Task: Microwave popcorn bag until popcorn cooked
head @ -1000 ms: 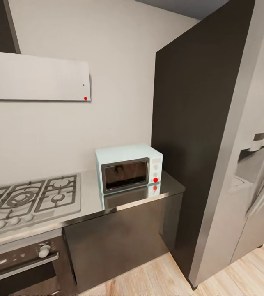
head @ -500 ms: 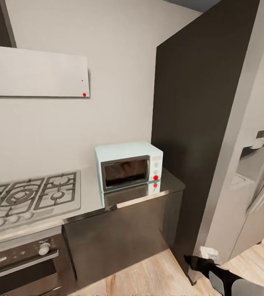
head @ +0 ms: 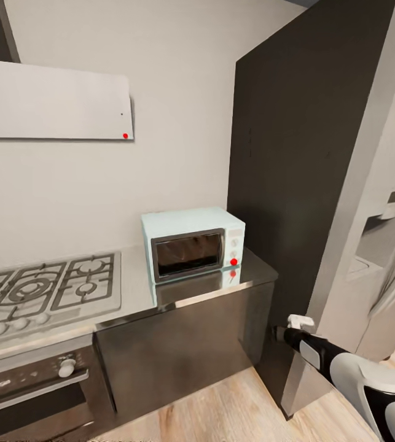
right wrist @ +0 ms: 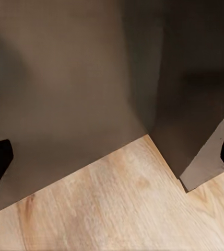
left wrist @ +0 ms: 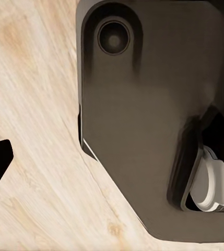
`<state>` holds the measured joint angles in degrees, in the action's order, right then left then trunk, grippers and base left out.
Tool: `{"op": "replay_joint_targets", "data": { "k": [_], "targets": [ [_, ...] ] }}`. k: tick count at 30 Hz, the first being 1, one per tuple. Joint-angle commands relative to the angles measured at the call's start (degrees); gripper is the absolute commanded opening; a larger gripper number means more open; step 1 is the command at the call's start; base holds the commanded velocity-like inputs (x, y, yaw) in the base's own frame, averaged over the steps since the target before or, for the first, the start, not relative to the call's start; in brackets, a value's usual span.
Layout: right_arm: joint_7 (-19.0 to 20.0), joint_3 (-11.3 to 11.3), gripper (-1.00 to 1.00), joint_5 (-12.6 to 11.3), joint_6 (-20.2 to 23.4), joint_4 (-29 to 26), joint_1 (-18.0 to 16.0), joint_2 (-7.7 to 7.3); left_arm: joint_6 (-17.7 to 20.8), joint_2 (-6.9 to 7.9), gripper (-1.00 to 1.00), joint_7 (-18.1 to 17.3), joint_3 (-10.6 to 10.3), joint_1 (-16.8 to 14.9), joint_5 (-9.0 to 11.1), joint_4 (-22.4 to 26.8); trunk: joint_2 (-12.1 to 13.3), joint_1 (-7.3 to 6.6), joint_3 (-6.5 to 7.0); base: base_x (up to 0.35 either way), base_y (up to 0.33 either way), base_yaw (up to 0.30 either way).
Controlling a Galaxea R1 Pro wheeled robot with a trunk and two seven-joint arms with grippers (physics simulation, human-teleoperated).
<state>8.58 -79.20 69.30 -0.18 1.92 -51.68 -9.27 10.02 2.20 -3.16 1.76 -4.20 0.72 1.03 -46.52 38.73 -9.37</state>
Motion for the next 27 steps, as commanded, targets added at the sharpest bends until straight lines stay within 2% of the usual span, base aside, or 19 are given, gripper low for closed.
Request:
{"op": "replay_joint_targets", "data": {
  "k": [1, 5, 12, 15, 20, 23, 27],
  "targets": [
    [0.1, -0.4, 1.00, 0.4, -0.1, 0.1, -1.3, -0.05, 0.4, -0.12, 1.00, -0.2, 0.2, 0.0, 0.1, 0.1, -0.1, 0.01, -0.10, 0.000, 0.000, 0.182],
    [0.2, -0.4, 1.00, 0.4, -0.1, 0.1, -3.9, -0.05, 0.3, -0.52, 1.00, -0.2, 0.2, 0.0, 0.1, 0.1, -0.1, 0.01, -0.13, 0.000, 0.000, 0.224],
    [0.5, -0.4, 1.00, 0.4, -0.9, 0.1, -5.9, -0.26, 0.2, -0.70, 1.00, -0.1, 0.2, 0.0, 0.1, 0.1, -0.1, 0.01, -0.13, 0.000, 0.000, 0.247],
    [2.5, -0.4, 1.00, 0.4, -2.7, 0.0, -6.0, -0.69, 0.1, -0.70, 1.00, -0.1, 0.3, 0.0, 0.2, 0.1, -0.1, 0.01, -0.13, 0.000, 0.000, 0.249],
    [4.3, -0.4, 1.00, 0.4, -3.4, -0.1, -6.0, -1.43, 0.1, -0.70, 1.00, -0.1, 0.3, 0.0, 0.2, 0.1, -0.1, 0.01, -0.13, 0.000, 0.000, 0.249],
    [8.0, -0.4, 1.00, 0.4, -3.9, -0.1, -6.0, -1.66, 0.1, -0.70, 1.00, -0.1, 0.3, 0.0, 0.2, 0.1, -0.1, 0.01, -0.13, 0.012, 0.000, 0.250],
    [9.4, -0.4, 1.00, 0.4, -8.4, -0.1, -6.0, -1.71, 0.1, -0.70, 1.00, 0.0, 0.3, 0.0, 0.2, 0.1, -0.1, 0.01, -0.13, 0.118, -0.070, 0.251]
  ]
}}
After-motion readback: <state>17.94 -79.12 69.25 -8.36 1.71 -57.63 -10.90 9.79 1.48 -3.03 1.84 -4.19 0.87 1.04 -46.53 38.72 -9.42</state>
